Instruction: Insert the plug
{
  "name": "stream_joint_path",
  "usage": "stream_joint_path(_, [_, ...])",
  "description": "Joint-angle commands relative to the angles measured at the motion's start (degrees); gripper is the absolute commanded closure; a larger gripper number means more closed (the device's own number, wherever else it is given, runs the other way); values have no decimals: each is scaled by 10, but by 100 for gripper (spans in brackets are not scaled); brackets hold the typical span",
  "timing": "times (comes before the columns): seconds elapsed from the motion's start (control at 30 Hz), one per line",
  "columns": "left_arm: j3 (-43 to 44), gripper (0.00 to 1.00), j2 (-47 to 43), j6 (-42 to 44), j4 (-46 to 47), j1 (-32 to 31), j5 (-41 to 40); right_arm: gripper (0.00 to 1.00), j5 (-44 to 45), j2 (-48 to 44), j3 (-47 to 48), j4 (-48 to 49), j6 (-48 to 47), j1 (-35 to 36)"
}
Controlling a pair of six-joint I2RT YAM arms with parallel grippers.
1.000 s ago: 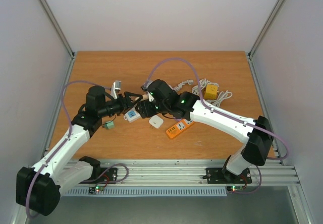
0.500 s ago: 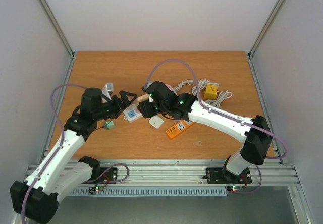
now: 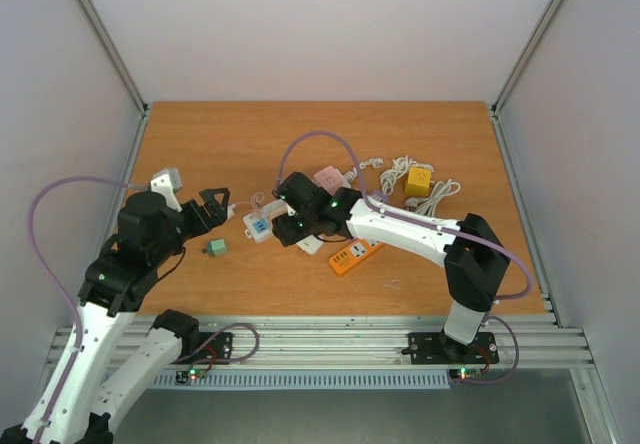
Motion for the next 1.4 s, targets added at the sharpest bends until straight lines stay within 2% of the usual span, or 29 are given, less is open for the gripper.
stream_joint_path(0.0, [9, 1, -13, 95, -19, 2, -114, 66, 1, 32, 27, 7, -8, -5])
stream_joint_path(0.17, [-7, 0, -18, 128, -1, 3, -177, 66, -13, 80, 73, -25, 18, -33])
stream_joint_path(0.5, [-22, 1, -39, 133, 8, 13, -198, 66, -41, 136, 146, -67, -2, -39])
stream_joint_path(0.7, [-30, 1, -36, 142, 34, 25, -141, 66, -46, 179, 193, -81, -11, -39])
stream_joint_path(1.37, [-32, 1, -19, 137, 32, 51, -99, 65, -8, 239, 252, -134, -12, -44])
